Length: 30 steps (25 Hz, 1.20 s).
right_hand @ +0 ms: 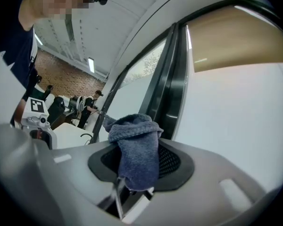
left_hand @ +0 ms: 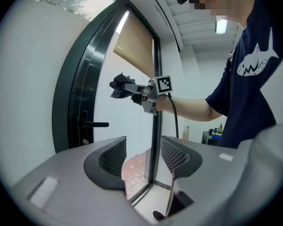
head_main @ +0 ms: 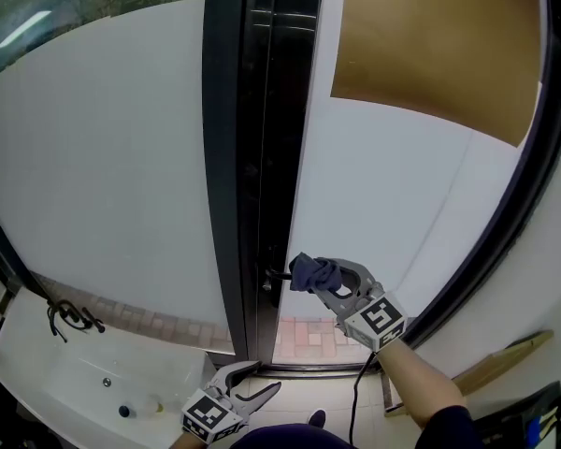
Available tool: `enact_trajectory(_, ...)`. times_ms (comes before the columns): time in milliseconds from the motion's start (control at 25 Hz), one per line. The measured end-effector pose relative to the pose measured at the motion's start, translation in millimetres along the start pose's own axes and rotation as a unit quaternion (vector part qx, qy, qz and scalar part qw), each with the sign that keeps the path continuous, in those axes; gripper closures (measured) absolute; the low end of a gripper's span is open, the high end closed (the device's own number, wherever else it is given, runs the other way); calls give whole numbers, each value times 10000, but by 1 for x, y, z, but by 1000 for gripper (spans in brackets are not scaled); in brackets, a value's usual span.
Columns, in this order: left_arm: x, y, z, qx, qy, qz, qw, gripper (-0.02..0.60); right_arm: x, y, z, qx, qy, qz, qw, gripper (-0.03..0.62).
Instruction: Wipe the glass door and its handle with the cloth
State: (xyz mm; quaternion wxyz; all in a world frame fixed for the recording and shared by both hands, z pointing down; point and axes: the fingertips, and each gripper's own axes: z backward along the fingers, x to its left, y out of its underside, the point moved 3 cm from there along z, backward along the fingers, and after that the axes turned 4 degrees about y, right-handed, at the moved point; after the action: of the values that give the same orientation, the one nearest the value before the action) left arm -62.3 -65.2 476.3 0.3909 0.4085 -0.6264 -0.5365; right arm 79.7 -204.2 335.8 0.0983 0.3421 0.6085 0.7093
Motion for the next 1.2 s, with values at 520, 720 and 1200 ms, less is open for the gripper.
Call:
enact_trajectory(520,10,9,-7,16,-509,207,9985,357,-1,15,-133,559,-219,4189,9060,443)
enact_trajectory(720,14,10,-13,8,-681,300,9972,357,-8,52,-156,891,-386,5592,8233,444)
enact_trajectory(1200,14,6,-42,42,-460,331,9984,357,-63,81,-112,1199,-276,6034,7879,447)
